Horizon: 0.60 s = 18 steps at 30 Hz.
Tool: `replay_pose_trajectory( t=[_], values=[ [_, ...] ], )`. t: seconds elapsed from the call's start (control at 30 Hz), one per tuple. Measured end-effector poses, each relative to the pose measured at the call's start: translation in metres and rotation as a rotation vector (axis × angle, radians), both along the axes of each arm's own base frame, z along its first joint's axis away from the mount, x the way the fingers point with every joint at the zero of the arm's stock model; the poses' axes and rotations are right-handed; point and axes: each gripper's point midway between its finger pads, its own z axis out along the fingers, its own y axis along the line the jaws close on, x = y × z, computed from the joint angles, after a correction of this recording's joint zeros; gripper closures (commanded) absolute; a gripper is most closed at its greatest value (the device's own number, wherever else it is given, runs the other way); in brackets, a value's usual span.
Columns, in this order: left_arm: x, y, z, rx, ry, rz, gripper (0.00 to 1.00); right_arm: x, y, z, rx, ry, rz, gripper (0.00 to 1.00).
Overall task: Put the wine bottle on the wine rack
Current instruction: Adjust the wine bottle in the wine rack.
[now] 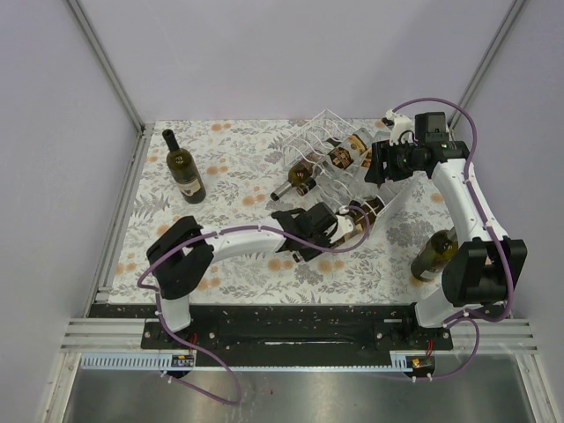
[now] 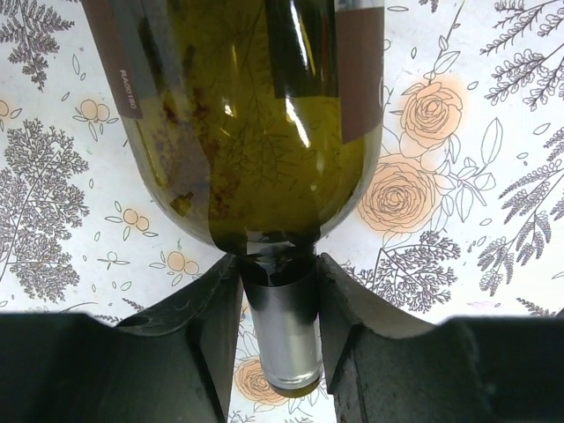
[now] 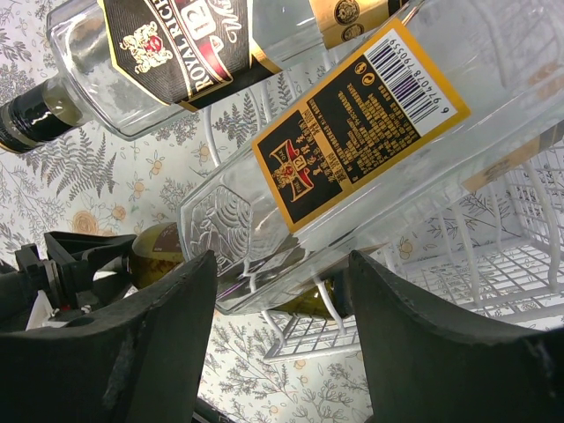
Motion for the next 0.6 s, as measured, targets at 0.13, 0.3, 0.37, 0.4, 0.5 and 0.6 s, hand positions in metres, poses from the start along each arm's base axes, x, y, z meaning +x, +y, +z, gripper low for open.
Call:
replay_pose_trajectory(
  t=[0.13,0.3,0.37,0.4,0.5,0.6],
  values=[
    [0.002,0.002,-0.001,-0.011,0.021,0.015,1.0,0.0,0.0,0.0,0.0,0.0,0.0,0.32],
    [0.005,0.006,-0.002,-0.023,0.05,0.04,1.0,0.0,0.0,0.0,0.0,0.0,0.0,0.32],
    [0.007,0.009,-0.004,-0.026,0.061,0.053,1.0,0.0,0.0,0.0,0.0,-0.001,0.0,0.32],
    [0.008,0.011,-0.004,-0.028,0.07,0.061,1.0,0.0,0.0,0.0,0.0,-0.001,0.0,0.32],
    [0.012,0.015,-0.004,-0.042,0.097,0.094,1.0,0.0,0.0,0.0,0.0,-0.001,0.0,0.32],
    [0.015,0.02,-0.003,-0.05,0.117,0.119,1.0,0.0,0.0,0.0,0.0,-0.001,0.0,0.32]
  ],
)
